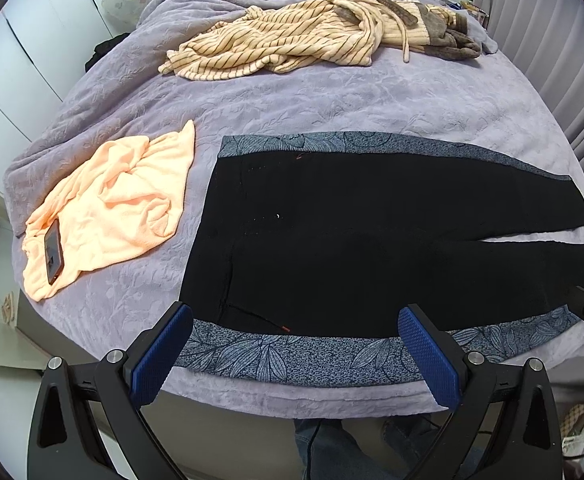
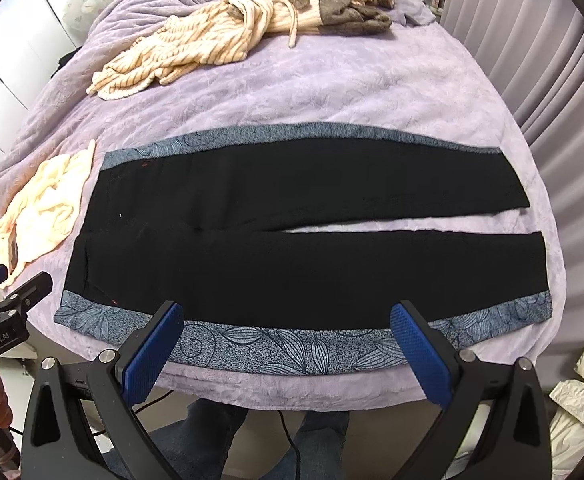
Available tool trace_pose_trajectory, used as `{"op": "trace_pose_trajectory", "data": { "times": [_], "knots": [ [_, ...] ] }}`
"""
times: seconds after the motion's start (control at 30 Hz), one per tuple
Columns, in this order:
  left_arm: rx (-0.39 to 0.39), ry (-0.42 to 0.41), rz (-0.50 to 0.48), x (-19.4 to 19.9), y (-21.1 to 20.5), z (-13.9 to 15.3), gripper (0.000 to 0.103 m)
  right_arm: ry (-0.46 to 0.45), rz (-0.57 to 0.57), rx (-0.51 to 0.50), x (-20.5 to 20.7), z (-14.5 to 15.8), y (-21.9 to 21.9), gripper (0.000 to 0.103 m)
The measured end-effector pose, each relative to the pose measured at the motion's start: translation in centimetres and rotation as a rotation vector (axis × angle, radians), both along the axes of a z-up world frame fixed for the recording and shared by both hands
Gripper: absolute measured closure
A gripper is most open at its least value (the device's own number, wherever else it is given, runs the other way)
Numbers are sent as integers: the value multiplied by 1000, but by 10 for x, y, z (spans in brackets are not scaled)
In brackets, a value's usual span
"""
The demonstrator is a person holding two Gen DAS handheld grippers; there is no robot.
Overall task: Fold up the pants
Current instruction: 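Grasp the patterned waistband edge with both tools and lift it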
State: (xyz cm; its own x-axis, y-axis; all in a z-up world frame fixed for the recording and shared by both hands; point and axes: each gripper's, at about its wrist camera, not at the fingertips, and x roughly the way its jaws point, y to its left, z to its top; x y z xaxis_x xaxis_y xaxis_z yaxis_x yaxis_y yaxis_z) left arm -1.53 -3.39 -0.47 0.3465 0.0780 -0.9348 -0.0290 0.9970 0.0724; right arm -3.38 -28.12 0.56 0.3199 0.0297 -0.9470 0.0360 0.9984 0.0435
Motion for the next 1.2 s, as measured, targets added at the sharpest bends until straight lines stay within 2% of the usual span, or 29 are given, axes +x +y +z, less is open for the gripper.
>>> {"op": "trace_pose_trajectory", "data": {
  "times": [0.2,0.5,0.7,0.87,0.93,1.0,1.07,1.1,1.17,1.2],
  "knots": [
    [1,46,17,7,8,-22,0,61,-15,11,6,-19,1,0],
    [15,136,46,12,16,-74,0,129,-15,49,16,-63,8,0],
    [19,178,65,13,18,-95,0,139,-13,120,16,-87,11,0],
    [18,189,69,16,17,-107,0,157,-18,119,18,-100,11,0],
    [6,186,75,17,18,-109,0,161,-22,125,18,-104,9,0],
    [-51,170,85,17,21,-112,0,162,-25,146,20,-108,6,0],
    [-144,156,99,15,27,-114,0,163,-33,218,20,-113,0,0],
    [-186,151,103,13,31,-115,0,163,-39,287,19,-116,-6,0],
    [-266,143,106,7,40,-117,0,168,-54,446,14,-121,-16,0],
    [-302,149,106,4,45,-118,0,182,-76,569,8,-127,-25,3]
  ]
}}
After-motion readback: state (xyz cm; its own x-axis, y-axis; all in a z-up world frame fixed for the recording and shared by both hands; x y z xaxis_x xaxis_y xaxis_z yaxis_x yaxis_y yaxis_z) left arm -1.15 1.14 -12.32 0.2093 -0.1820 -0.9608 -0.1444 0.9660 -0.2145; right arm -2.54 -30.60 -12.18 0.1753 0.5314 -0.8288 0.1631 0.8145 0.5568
